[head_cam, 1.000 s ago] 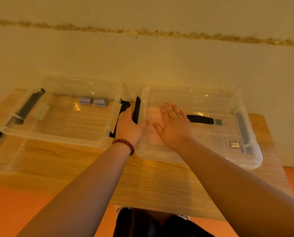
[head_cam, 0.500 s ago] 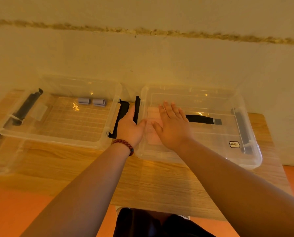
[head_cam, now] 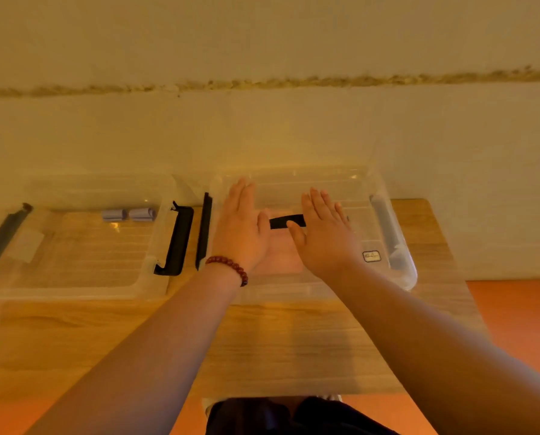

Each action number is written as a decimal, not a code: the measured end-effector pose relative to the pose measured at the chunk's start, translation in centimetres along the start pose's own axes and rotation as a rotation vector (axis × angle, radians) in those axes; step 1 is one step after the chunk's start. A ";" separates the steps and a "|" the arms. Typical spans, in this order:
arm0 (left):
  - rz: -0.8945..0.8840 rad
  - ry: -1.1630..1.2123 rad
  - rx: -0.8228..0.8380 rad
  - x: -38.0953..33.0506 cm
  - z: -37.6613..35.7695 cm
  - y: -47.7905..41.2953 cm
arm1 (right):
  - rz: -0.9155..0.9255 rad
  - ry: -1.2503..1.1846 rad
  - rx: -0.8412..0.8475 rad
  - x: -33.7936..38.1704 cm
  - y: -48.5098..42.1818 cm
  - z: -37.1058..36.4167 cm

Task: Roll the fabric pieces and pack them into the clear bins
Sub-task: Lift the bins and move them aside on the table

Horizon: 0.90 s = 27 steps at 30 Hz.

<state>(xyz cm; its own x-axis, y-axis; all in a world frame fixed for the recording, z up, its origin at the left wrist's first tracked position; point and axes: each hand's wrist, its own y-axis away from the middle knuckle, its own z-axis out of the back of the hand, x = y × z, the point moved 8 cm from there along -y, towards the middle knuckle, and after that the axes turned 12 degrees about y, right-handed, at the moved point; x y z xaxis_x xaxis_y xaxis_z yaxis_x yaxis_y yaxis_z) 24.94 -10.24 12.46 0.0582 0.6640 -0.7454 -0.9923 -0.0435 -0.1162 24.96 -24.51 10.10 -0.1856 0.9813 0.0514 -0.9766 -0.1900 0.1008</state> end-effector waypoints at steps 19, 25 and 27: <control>-0.057 -0.382 0.283 -8.0 -16.1 -2.0 | -0.458 -0.550 0.195 -16.9 1.9 -3.2; -0.076 -0.391 0.256 -8.2 -16.1 -2.0 | -0.504 -0.660 0.136 -17.5 2.2 -3.5; -0.078 -0.390 0.249 -8.2 -16.1 -2.0 | -0.509 -0.622 0.030 -17.9 2.5 -2.7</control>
<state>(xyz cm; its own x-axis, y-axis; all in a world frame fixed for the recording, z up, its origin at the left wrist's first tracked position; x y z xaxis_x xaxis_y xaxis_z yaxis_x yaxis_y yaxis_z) 28.18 -27.58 8.21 0.1356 0.8912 -0.4328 -0.9854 0.1666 0.0342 25.56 -42.45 6.79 0.3848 0.7521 0.5350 -0.9201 0.2665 0.2870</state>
